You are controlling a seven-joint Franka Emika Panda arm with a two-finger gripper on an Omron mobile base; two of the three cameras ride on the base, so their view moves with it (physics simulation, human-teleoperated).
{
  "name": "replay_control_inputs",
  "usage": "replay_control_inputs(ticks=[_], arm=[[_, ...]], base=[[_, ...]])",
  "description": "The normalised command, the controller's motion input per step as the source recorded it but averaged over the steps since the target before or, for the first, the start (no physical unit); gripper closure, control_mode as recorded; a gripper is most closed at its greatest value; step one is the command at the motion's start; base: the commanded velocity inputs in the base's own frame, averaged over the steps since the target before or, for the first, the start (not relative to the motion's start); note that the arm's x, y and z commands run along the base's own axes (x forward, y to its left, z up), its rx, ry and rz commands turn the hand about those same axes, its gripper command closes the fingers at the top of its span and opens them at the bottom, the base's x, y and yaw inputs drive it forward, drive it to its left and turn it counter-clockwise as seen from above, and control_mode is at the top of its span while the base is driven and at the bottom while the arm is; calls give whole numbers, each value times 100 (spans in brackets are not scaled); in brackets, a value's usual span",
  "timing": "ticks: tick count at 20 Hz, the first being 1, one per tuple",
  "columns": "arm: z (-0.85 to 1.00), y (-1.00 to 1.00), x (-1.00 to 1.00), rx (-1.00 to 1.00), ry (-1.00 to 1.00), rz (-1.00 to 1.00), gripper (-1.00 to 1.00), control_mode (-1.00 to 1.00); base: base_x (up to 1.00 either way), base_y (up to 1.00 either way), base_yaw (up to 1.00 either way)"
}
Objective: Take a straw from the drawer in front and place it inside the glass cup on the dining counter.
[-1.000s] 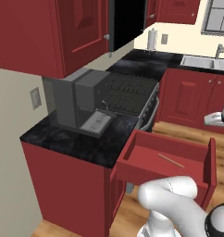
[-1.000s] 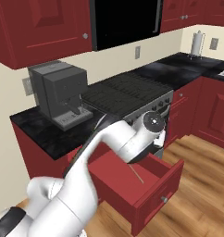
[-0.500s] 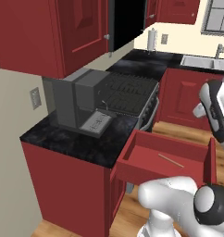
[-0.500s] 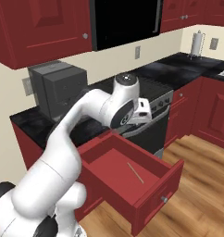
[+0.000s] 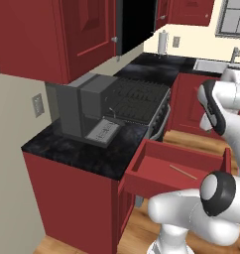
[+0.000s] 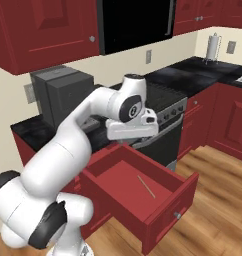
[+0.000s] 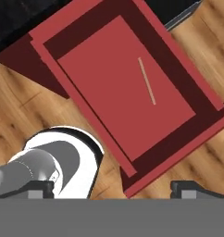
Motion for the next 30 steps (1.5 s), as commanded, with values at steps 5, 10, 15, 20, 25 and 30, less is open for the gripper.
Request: replay_control_inputs(ticks=[5,10,15,20,25,30], arm=[[-51,4,-10,0,5,5,-100,-100],[-38,10,-17,1,-13,1,-100,-100],[-41,12,1,1,-15,0,-100,-100],[-35,21,46,0,-1,-1,-100,-100],[-29,9,62,0,7,-3,-100,-100],[-33,0,45,-1,5,-8,-100,-100]], base=[[0,0,0],[0,0,0],[0,0,0],[0,0,0],[0,0,0],[0,0,0]])
